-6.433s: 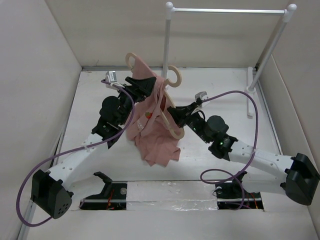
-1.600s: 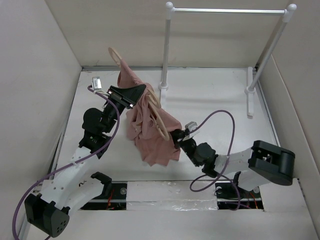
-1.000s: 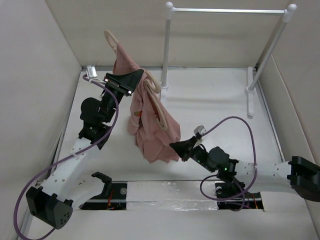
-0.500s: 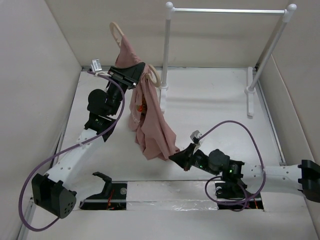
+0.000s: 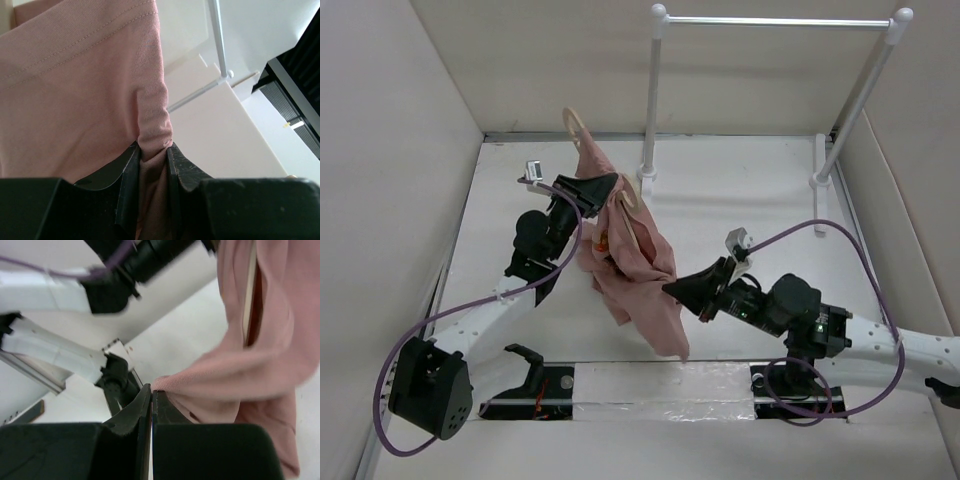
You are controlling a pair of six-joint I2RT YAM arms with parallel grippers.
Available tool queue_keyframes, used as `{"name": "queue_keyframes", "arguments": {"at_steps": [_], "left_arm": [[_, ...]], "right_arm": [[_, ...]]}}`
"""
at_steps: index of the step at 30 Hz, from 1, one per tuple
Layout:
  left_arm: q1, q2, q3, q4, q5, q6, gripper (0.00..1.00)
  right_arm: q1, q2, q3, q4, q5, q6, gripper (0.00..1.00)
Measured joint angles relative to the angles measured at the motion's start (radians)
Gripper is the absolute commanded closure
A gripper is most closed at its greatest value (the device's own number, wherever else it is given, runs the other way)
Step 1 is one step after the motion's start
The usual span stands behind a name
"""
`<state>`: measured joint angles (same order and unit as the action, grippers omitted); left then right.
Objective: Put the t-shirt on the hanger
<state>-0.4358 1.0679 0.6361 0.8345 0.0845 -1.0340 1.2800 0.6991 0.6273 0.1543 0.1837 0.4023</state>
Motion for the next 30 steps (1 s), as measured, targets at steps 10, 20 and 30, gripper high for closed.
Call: {"name": "queue_keyframes", "arguments": {"at_steps": [10,20,30], "left_arm": [[0.000,-0.012,-0.041,0.035,0.034,-0.026,1.00],[0.000,-0.057,-0.063,0.034,0.115,-0.063,1.00],[0.000,-0.131,-0.166,0.034,0.182,-0.121,1.00]], "right_arm": [[0.011,0.156,0.089,0.038,-0.111,-0.033,1.00],[0.011,0.293,0.102,-0.184,-0.010,-0.011,0.26],[-0.074,0.268,0.229,-0.170,0.053,-0.131,1.00]]}}
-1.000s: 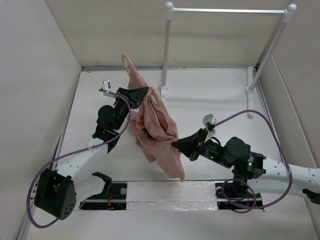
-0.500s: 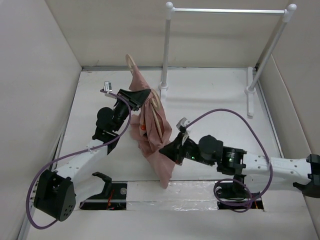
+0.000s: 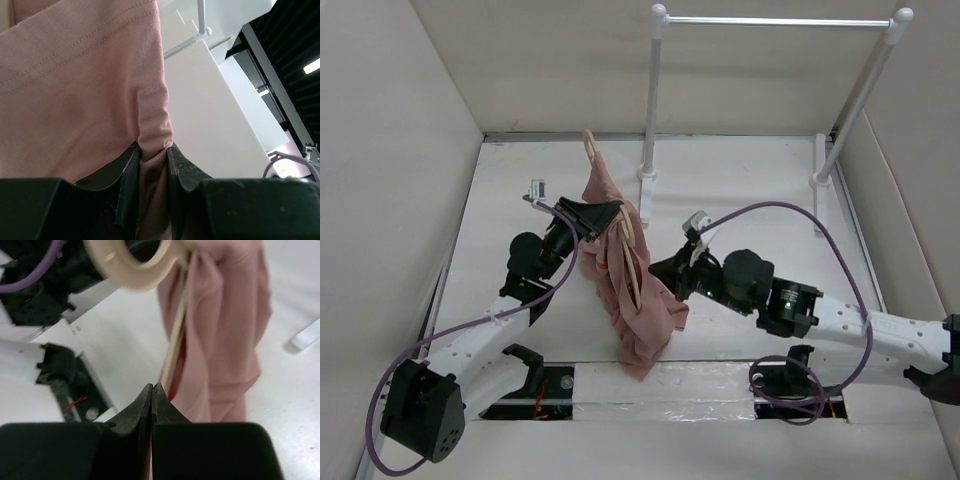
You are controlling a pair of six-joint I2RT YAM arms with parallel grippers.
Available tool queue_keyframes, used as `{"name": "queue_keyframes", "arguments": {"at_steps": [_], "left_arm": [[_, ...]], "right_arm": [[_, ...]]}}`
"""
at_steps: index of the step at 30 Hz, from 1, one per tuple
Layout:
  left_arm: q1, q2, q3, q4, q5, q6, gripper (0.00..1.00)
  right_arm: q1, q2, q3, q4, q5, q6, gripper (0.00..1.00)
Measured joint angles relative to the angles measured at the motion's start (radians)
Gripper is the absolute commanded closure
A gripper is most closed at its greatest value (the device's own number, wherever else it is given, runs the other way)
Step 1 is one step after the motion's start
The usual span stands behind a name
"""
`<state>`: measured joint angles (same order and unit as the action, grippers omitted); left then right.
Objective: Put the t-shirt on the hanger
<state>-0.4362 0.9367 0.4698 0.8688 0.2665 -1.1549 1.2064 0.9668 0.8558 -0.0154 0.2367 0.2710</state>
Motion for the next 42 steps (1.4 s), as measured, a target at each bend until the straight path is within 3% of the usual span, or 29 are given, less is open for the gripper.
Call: {"name": "queue_keyframes", "arguments": {"at_steps": [1,2,3,4,6,8,14,15,18,23,32,42], "left_arm": [[0.000,-0.001,-0.003,0.000,0.007,-0.004,1.00],[0.000,-0.003,-0.004,-0.001,0.013,-0.006,1.00],[0.000,-0.005,-0.005,-0.002,0.018,-0.008,1.00],[0.000,-0.007,-0.005,-0.001,0.023,-0.009,1.00],[0.000,-0.013,-0.005,-0.001,0.035,-0.011,1.00],[0.000,-0.018,-0.005,0.003,0.046,-0.014,1.00],[0.000,-0.018,-0.036,0.041,0.069,-0.034,1.00],[0.000,-0.016,-0.042,0.045,0.074,-0.038,1.00],[0.000,-0.012,-0.055,0.063,0.084,-0.048,1.00],[0.000,-0.011,-0.066,0.083,0.082,-0.049,1.00],[0.009,-0.048,-0.055,0.074,0.003,-0.007,1.00],[0.011,0.103,-0.015,0.195,-0.003,-0.035,1.00]], "right_arm": [[-0.023,0.024,0.005,0.014,-0.008,-0.008,0.99],[-0.040,0.048,0.006,0.029,-0.013,-0.014,0.90],[-0.053,0.075,0.007,0.039,-0.017,-0.016,0.62],[-0.062,0.101,0.007,0.041,-0.016,-0.015,0.50],[-0.068,0.145,0.007,0.047,-0.017,-0.027,0.41],[-0.071,0.174,0.007,0.047,-0.021,-0.034,0.41],[-0.078,0.195,0.006,0.096,-0.043,-0.031,0.51],[-0.080,0.199,0.006,0.103,-0.043,-0.030,0.67],[-0.080,0.218,0.006,0.113,-0.045,-0.023,1.00],[-0.080,0.205,0.006,0.104,-0.047,-0.013,1.00],[-0.081,0.031,0.064,0.008,-0.131,-0.009,1.00],[-0.084,0.050,0.142,-0.002,-0.296,-0.006,1.00]]}}
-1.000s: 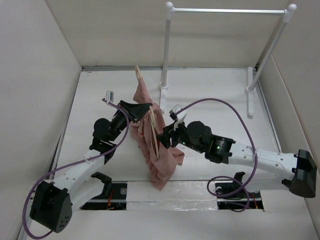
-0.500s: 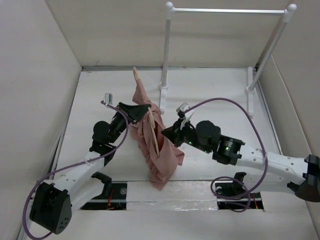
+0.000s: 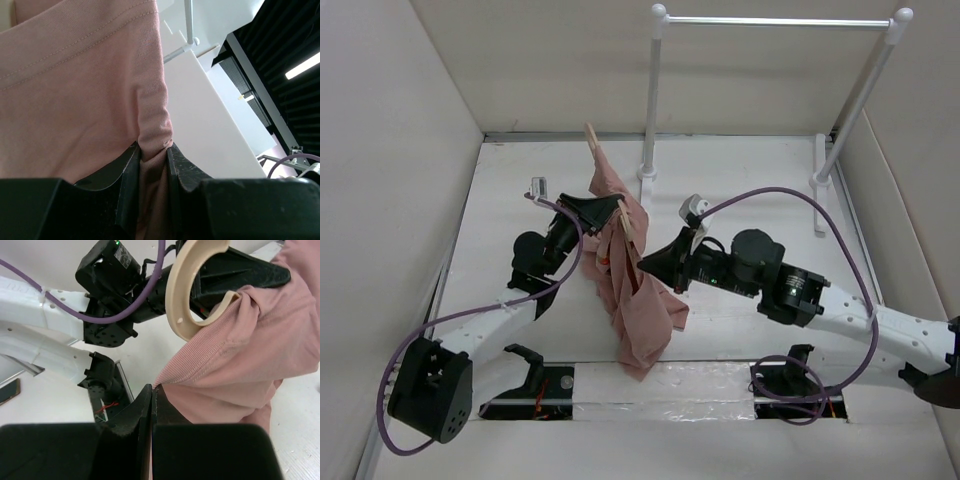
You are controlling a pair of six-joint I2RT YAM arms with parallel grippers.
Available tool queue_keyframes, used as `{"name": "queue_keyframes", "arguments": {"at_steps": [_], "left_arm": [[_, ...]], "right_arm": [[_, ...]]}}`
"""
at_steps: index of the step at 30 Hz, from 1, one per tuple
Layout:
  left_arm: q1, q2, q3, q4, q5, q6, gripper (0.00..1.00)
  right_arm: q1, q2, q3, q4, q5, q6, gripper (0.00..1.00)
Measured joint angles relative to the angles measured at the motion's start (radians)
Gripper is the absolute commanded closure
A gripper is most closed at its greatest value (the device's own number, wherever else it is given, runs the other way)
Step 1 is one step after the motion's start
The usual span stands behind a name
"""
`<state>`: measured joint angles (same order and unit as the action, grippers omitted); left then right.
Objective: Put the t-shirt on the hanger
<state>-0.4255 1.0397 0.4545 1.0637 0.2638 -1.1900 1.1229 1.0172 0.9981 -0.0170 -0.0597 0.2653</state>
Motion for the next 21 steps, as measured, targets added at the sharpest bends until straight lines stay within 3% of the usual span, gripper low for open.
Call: {"name": "queue_keyframes", "arguments": {"at_steps": [9,21], "left_arm": [[-0.014,-0.004,-0.056,0.050,0.056,-0.085,1.00],[-0.024,-0.071,-0.115,0.021,0.104,-0.125,1.00]], "right_arm": [[-0.151,0.113,-0.046,0.077,0.026,0.001,1.00],[-0.235,0.211,-0.037,0.238,-0.021,0.046,1.00]]}}
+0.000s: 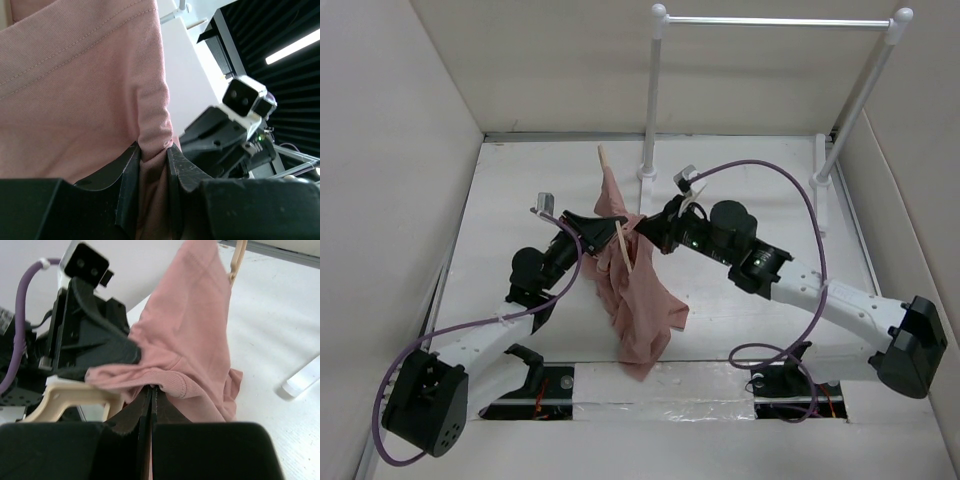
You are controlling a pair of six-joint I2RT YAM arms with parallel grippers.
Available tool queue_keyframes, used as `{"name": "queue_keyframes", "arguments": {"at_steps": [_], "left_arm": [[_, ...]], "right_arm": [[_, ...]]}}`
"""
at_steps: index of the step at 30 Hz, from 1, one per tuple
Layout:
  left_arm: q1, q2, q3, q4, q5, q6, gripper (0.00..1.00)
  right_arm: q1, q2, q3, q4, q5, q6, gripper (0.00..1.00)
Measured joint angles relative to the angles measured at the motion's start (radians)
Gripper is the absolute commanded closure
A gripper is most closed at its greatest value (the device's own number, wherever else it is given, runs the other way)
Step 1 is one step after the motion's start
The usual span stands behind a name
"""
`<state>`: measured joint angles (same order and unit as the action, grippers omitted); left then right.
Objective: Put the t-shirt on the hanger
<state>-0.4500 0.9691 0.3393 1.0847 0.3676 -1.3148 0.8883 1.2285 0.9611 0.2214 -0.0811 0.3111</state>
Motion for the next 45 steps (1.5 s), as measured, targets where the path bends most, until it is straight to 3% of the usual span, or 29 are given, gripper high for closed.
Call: {"name": "queue_keyframes", "arguments": {"at_steps": [6,8,9,13,17,22,24,25,27,28,29,30,34,36,37,38,45], "left_arm": [[0.010,0.005,-0.013,0.034,-0.009,-0.034,1.00],[0.002,0.005,-0.018,0.042,-0.003,-0.047,1.00],[-0.002,0.007,-0.019,0.045,0.002,-0.055,1.00],[-0.005,0.019,-0.019,0.061,0.005,-0.080,1.00],[-0.005,0.024,-0.019,0.073,-0.008,-0.092,1.00],[-0.005,0.040,-0.019,0.077,-0.039,-0.097,1.00],[-0.005,0.051,-0.019,0.079,-0.049,-0.098,1.00],[-0.005,0.059,-0.019,0.079,-0.053,-0.098,1.00],[-0.005,0.080,-0.019,0.082,-0.057,-0.104,1.00],[-0.003,0.092,-0.019,0.085,-0.058,-0.107,1.00],[0.002,0.104,-0.019,0.088,-0.058,-0.110,1.00],[0.005,0.115,-0.019,0.090,-0.058,-0.113,1.00],[0.020,0.155,-0.021,0.101,-0.065,-0.120,1.00],[0.024,0.175,-0.021,0.111,-0.069,-0.123,1.00],[0.027,0.189,-0.021,0.123,-0.069,-0.126,1.00],[0.030,0.203,-0.021,0.134,-0.068,-0.132,1.00],[0.046,0.304,-0.053,0.160,-0.056,-0.172,1.00]], "right_arm": [[-0.038,0.122,0.058,0.040,-0.051,0.039,1.00],[-0.039,0.149,0.051,0.045,-0.061,0.059,0.83],[-0.039,0.154,0.045,0.045,-0.063,0.066,0.66],[-0.037,0.129,0.036,0.002,-0.056,0.069,0.36],[-0.031,0.026,0.014,-0.060,-0.018,0.054,0.25],[0.011,-0.135,-0.035,-0.109,0.022,0.047,0.25],[0.041,-0.169,-0.054,-0.120,0.035,0.045,0.33],[0.057,-0.178,-0.062,-0.131,0.046,0.040,0.45],[0.090,-0.182,-0.073,-0.157,0.068,0.032,0.58],[0.109,-0.182,-0.077,-0.174,0.080,0.028,0.83],[0.128,-0.182,-0.080,-0.194,0.093,0.018,0.97],[0.148,-0.184,-0.080,-0.213,0.108,0.019,1.00],[0.225,-0.224,-0.107,-0.266,0.157,0.017,0.99],[0.253,-0.249,-0.137,-0.270,0.171,0.026,0.79],[0.261,-0.259,-0.158,-0.266,0.172,0.035,0.61],[0.266,-0.265,-0.180,-0.265,0.174,0.045,0.56],[0.266,-0.237,-0.320,-0.246,0.142,0.099,0.51]]}}
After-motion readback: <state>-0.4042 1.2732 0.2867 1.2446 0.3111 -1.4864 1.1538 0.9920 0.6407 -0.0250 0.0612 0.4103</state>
